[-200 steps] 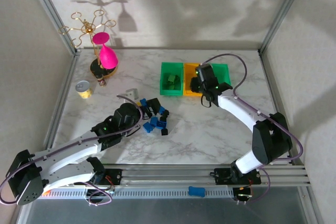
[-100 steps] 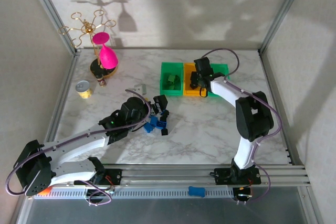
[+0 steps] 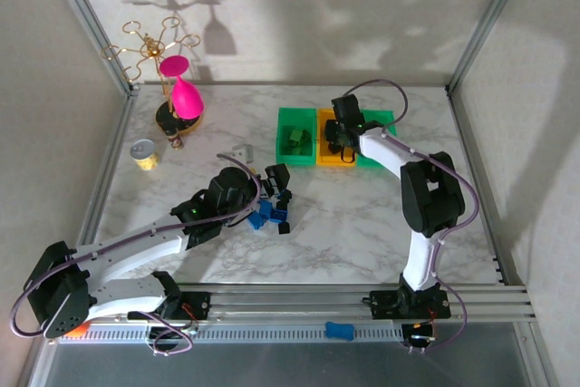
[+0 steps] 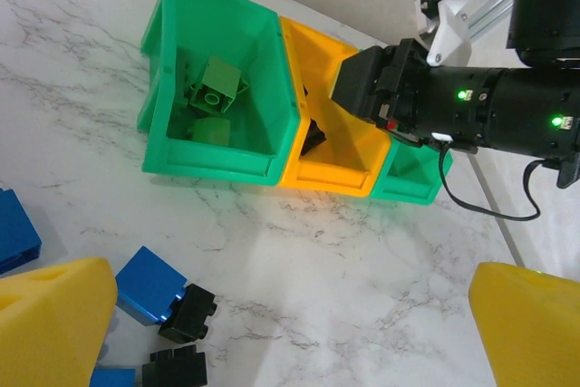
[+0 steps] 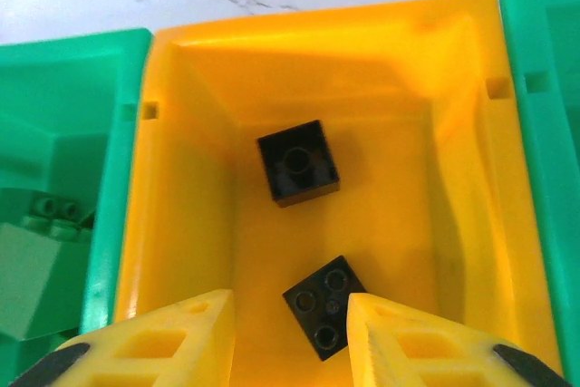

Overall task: Sort the legos into containers by color
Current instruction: Place the lego in the container, then rotate the lego at the center of the table.

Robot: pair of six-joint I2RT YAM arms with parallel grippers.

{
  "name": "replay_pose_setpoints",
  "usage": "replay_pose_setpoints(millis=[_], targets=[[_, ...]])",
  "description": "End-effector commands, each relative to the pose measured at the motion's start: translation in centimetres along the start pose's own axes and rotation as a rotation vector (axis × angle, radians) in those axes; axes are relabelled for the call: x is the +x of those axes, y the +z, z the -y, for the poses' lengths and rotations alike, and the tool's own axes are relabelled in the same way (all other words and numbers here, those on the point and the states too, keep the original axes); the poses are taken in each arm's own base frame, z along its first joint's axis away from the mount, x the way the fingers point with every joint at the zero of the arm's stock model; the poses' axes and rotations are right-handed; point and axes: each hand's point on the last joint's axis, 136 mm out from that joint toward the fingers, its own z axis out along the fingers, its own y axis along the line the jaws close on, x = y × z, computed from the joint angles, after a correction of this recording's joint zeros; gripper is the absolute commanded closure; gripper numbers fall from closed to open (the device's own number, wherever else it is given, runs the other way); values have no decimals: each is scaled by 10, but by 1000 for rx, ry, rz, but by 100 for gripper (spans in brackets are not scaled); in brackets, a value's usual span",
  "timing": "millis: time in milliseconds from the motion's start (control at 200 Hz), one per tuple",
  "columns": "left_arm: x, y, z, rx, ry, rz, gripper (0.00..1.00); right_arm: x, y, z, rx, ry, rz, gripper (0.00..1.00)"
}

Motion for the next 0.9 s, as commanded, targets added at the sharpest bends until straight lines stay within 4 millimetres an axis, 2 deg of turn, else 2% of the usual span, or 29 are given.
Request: replay_pose_setpoints(millis=[0,160,305,456,581,601,691,896], targets=[[-16,-8,11,23,6,34,0,-10,-33,-9,-53,15,46,62],[-14,-15,6,19,-10,33,0,16,-57,-24,-102,-9,25,60],[-10,-24,-7,-8,-28,37,0,52,-76,-53,-189,-104,-1,55],[-5,-32,-21,-37,-43,40,0,86,-88,-70,-238,-150,-38,52],[-1,-37,-32,-68,-47,38,0,108,-88,-81,-252,-153,-76,50],[-1,-38,-33,-72,-48,40,1,118,-90,-90,-267,-167,-89,50],[1,-40,-39,-87,-53,45,0,135,-88,-105,-281,-170,-122,48],[5,-42,-51,-121,-65,48,0,158,-75,-131,-292,-145,-168,44]])
